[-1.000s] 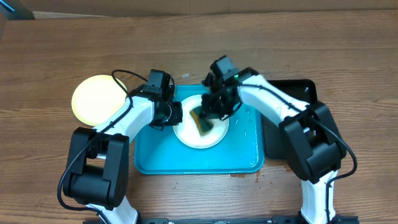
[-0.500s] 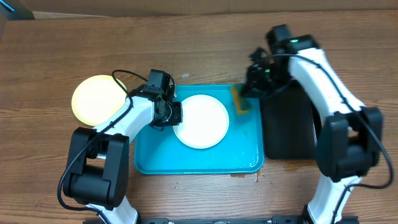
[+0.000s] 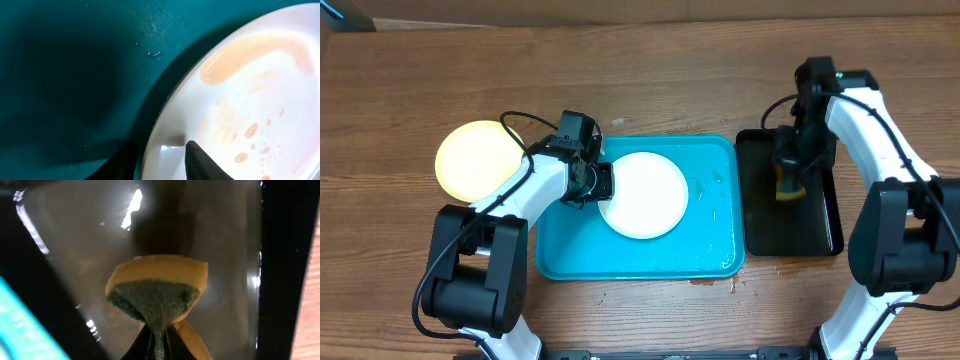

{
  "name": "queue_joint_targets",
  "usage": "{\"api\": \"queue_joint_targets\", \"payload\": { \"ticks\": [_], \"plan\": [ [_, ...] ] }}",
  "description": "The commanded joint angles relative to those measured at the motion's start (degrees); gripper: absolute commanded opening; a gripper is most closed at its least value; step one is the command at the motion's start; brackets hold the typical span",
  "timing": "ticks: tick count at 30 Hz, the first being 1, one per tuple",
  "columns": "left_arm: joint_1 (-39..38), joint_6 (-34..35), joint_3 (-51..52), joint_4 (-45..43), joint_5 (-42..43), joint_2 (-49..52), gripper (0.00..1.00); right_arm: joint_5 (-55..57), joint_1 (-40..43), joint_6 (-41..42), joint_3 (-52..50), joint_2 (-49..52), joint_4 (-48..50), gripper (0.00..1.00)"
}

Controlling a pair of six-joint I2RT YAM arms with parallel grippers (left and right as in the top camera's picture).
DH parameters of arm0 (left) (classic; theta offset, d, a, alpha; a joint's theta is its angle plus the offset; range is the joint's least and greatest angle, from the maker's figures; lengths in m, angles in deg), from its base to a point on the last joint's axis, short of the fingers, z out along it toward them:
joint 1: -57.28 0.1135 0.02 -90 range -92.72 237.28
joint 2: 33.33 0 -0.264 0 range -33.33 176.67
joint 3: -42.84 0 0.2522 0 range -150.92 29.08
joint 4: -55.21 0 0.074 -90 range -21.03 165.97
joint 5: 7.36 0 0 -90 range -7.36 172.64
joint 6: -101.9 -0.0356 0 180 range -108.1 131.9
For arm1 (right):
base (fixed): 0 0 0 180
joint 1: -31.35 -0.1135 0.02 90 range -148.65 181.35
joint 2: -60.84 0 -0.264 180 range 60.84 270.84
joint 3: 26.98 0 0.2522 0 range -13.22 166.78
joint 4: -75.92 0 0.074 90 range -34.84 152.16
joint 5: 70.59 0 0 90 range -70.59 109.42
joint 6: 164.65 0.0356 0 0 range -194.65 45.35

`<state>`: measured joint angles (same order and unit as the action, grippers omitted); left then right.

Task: Clean dirty plates on tray and stack at the side
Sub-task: 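Return the sponge to the black tray, release, raise right arm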

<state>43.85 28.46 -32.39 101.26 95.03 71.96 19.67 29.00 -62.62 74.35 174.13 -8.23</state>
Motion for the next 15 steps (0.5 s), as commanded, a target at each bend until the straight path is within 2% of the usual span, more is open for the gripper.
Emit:
{"api": "queue_joint_targets", "payload": {
  "ticks": [1,3,4,7,8,15],
  "plan": [
    [-0.26,0.15,0.26,0.46,-0.81,1.14,0.35,2.51,-0.31,0.61,-2.6,-1.42,2.4,0.08],
    [-0.26,0.15,0.26,0.46,-0.81,1.16,0.35,2.49,-0.31,0.61,-3.65,-1.42,3.63,0.21],
    [-0.26,0.15,0.26,0.46,-0.81,1.14,0.35,2.47,-0.31,0.63,-3.96,-1.42,4.0,0.37],
    [-0.26,0.15,0.28,0.48,-0.81,1.16,0.35,1.73,-0.26,0.59,-3.67,-1.44,4.07,0.68],
    [-0.26,0.15,0.28,0.5,-0.81,1.16,0.35,0.81,-0.02,0.61,-3.06,-1.44,3.45,0.74],
    [-0.28,0.17,0.28,1.75,-0.79,1.16,0.33,-7.06,7.96,0.61,6.25,-1.44,-0.37,0.75]
  ]
}}
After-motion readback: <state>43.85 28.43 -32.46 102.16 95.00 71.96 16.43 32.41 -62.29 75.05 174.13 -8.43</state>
